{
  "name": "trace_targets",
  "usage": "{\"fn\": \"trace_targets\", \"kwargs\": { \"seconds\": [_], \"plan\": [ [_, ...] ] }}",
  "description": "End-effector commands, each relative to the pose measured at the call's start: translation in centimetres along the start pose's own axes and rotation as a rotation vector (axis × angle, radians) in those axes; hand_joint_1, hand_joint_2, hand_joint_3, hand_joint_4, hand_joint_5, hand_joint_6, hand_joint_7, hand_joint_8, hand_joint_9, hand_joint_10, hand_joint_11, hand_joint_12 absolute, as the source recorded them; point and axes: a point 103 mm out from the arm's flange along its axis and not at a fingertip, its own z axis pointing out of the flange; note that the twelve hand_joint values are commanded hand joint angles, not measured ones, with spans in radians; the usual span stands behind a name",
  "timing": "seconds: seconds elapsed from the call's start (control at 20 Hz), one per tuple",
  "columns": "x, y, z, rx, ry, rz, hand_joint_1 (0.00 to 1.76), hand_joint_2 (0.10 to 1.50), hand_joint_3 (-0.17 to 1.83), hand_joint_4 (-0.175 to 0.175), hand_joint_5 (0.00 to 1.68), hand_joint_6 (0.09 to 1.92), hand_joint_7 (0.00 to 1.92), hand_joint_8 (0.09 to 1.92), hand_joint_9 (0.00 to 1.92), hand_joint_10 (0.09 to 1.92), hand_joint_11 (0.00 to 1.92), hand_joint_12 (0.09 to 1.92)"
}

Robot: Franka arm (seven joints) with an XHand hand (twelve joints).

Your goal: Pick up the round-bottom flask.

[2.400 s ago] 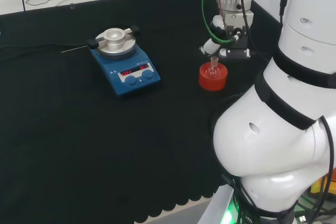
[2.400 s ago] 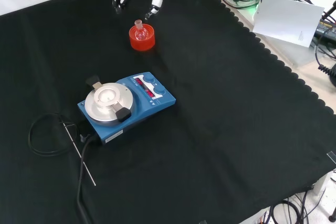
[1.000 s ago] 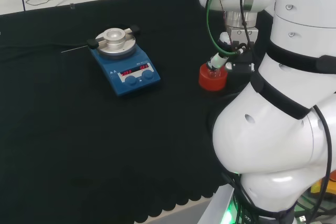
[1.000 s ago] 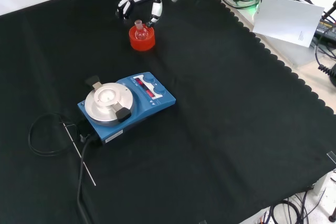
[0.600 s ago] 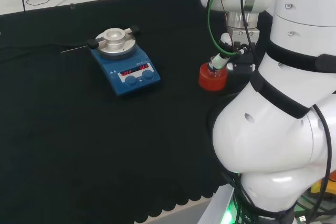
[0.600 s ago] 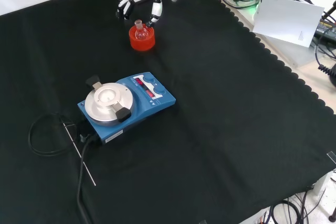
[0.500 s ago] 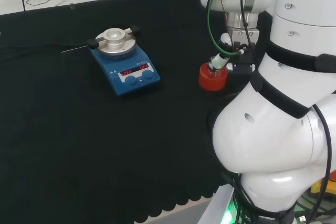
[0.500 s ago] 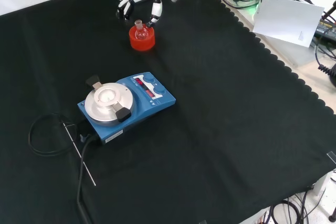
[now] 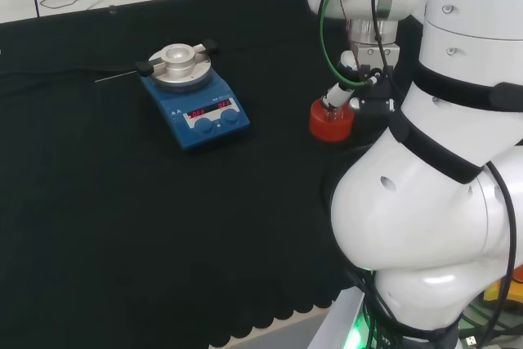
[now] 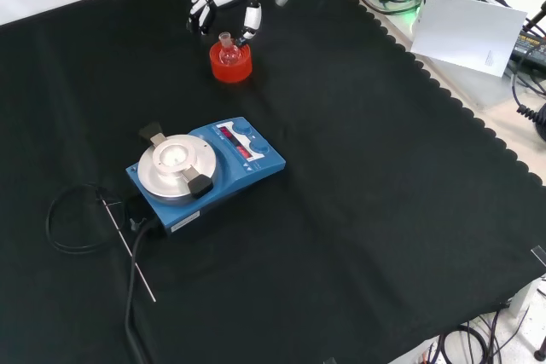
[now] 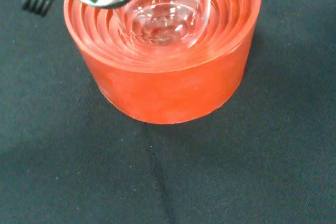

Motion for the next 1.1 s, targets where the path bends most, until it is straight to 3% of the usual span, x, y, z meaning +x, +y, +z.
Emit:
{"fn": "trace_targets", "kwargs": {
  "seconds": [0.05,1.05,1.1],
  "plan": [
    [-0.06,0.27,0.08,0.000,-0.012,0.001,0.87,0.65,0.66,-0.054,0.68,0.69,0.22,0.70,0.44,0.70,0.22,1.41],
    [-0.09,0.66,-0.53,-0.024,-0.026,-0.006,0.91,0.69,0.64,-0.054,0.94,0.71,0.26,0.70,0.49,0.68,0.26,1.39],
    [0.07,0.67,-0.55,-0.026,-0.039,-0.005,0.96,0.76,0.54,0.029,1.00,0.77,0.27,0.70,0.49,0.68,0.27,1.39]
  ]
}}
